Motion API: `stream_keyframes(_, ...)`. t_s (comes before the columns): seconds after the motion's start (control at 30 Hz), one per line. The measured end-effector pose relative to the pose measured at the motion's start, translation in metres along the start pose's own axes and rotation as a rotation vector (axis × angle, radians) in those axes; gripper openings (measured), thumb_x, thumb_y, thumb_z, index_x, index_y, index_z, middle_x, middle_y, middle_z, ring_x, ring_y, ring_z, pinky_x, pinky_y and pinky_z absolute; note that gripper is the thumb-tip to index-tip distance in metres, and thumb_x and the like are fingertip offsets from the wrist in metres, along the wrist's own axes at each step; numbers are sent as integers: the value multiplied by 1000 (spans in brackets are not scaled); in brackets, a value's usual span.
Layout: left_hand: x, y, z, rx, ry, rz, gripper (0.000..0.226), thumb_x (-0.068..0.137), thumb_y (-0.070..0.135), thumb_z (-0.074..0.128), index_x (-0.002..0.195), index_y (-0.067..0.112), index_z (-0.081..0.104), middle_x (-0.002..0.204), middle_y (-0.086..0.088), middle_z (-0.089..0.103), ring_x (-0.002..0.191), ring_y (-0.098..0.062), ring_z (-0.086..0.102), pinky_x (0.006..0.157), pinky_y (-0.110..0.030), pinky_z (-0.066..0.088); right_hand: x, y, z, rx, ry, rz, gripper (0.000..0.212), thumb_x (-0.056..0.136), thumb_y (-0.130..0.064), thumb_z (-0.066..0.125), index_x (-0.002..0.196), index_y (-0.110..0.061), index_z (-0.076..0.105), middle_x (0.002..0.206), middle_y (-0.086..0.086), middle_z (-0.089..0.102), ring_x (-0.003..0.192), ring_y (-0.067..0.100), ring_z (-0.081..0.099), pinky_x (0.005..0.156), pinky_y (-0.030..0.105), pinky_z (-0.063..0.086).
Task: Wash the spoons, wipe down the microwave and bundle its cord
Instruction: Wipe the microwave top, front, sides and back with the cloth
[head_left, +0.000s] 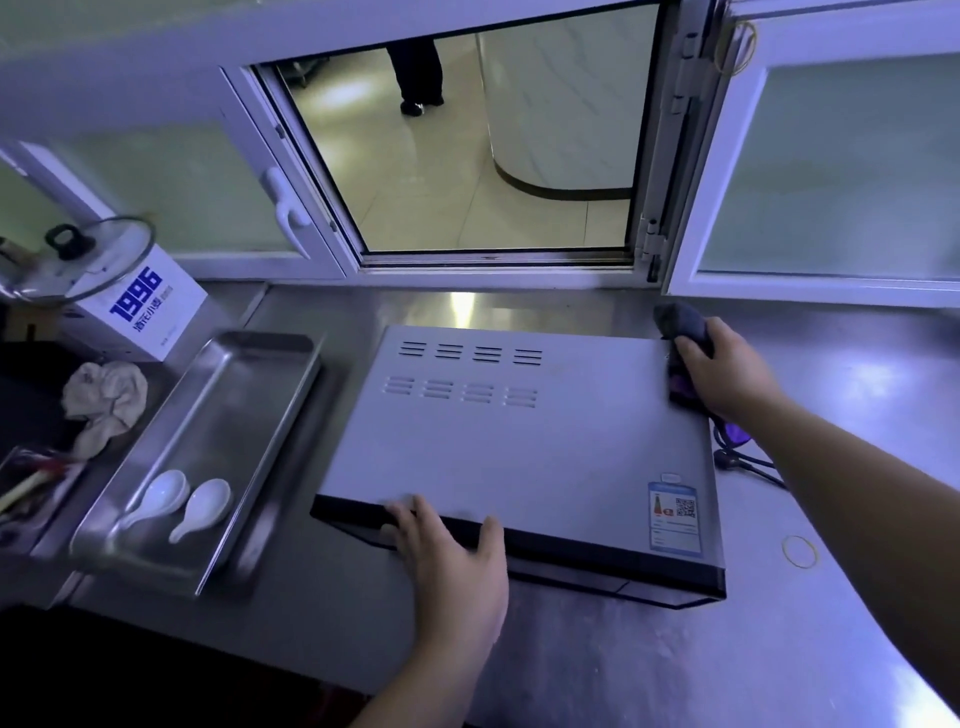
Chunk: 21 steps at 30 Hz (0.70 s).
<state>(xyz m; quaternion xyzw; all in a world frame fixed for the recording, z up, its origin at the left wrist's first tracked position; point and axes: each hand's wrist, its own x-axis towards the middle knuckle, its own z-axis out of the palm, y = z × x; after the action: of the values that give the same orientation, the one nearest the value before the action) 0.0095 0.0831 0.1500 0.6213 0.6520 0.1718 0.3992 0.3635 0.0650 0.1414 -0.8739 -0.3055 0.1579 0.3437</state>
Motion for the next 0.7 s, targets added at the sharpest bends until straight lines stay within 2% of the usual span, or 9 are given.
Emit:
stream_keyframes(0.2,37,5,-15,106,-47,93,91,101,40,59,166,11,3,172,1,-19,158,-15,-20,129,-43,8,-34,13,-5,34,70,99,23,101,-41,49,96,-19,47,97,8,60,86,31,55,73,42,44)
stream_keyframes(0.43,96,23,-19,292,-87,218,87,102,44,55,165,10,5,173,-1,-13,159,-19,-15,127,-43,8,-114,18,-11,116,139,174,17,101,-26,51,91,-14,46,90,6,55,81,31,51,66,39,34)
stream_keyframes(0.5,117,24,-21,355,-106,288,84,101,49,53,163,9,14,174,-1,-9,160,-19,-12,128,-46,10,-137,17,-7,143,172,208,15,99,-24,51,88,-16,46,88,5,56,79,27,53,63,39,35)
stream_keyframes(0.6,147,35,-24,440,-154,395,76,103,50,50,161,9,21,174,-5,-2,160,-19,-5,128,-44,10,-181,5,0,235,221,268,15,98,-20,51,85,-15,47,81,0,56,71,11,51,58,32,38)
stream_keyframes(0.7,174,54,-23,542,-190,461,75,104,49,49,161,8,22,174,-8,2,161,-22,-2,129,-42,9,-227,0,20,316,209,308,11,98,-18,57,89,-19,51,87,0,58,82,21,56,66,40,42)
